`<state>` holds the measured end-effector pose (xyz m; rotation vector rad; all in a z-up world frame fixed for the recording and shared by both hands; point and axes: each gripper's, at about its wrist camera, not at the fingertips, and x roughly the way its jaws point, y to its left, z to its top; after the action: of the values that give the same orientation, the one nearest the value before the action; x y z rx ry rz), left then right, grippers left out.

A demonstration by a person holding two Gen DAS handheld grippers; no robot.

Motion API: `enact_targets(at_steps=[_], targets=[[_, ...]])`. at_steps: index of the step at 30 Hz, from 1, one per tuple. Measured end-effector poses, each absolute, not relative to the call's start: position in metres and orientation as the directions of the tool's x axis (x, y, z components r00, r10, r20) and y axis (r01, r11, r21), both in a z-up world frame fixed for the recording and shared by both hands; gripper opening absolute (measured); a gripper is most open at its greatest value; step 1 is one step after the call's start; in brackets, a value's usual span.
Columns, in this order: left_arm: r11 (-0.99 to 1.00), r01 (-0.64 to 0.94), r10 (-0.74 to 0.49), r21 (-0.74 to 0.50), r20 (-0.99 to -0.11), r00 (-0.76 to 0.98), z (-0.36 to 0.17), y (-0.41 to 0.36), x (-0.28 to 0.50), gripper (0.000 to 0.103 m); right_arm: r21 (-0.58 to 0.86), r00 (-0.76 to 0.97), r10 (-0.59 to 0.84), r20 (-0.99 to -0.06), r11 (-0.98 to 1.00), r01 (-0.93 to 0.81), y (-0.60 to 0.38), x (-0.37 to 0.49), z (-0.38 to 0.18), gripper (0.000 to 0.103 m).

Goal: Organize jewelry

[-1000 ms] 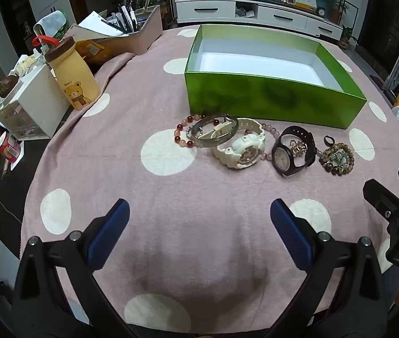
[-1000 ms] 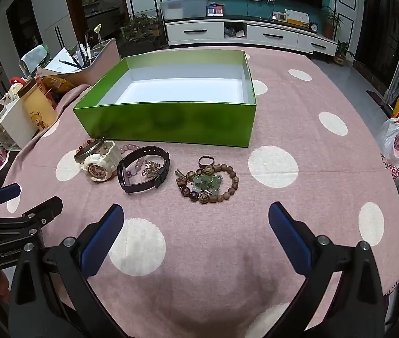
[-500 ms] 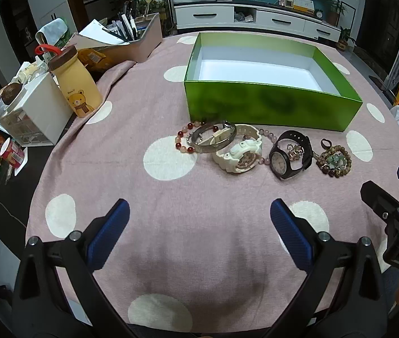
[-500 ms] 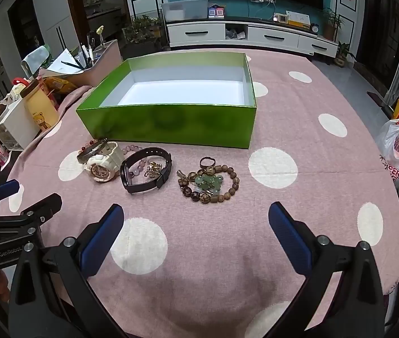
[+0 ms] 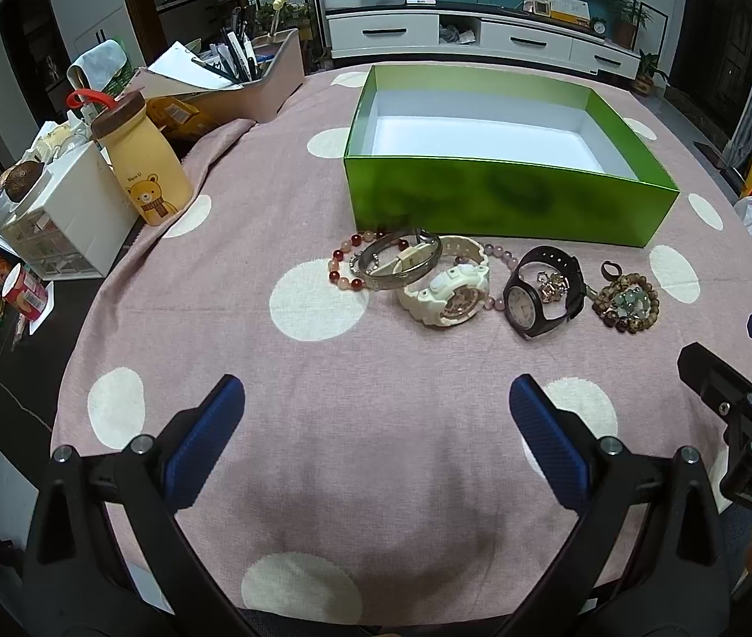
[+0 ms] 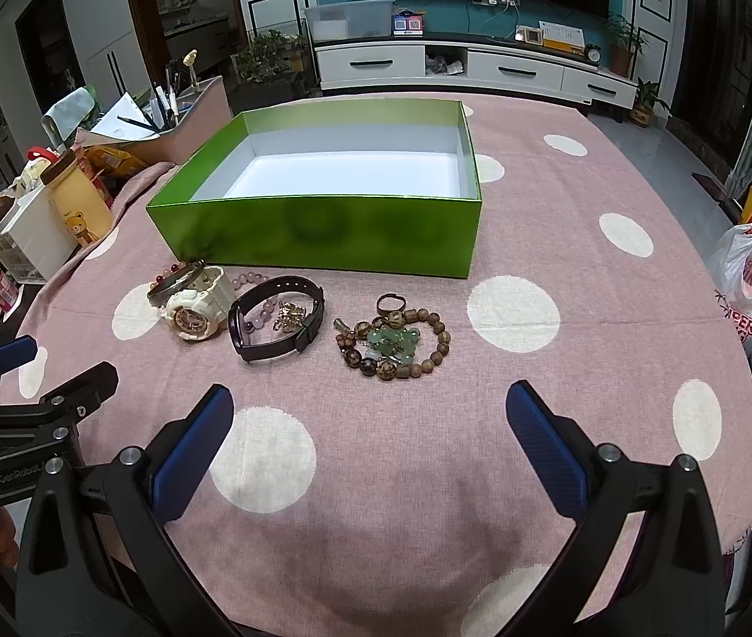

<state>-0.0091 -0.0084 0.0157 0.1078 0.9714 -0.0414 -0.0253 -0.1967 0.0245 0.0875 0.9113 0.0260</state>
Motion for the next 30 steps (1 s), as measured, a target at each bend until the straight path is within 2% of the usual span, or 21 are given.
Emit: enact_targets(at_steps=[30], targets=[[0.993, 0.088, 0.015, 0.078, -0.826, 0.563, 0.0144, -0.0089, -0.0085, 0.101, 0.092, 0.610, 0.063, -0.790, 0.996, 0.016, -0.1983, -0.0288, 0.0222, 0.102]])
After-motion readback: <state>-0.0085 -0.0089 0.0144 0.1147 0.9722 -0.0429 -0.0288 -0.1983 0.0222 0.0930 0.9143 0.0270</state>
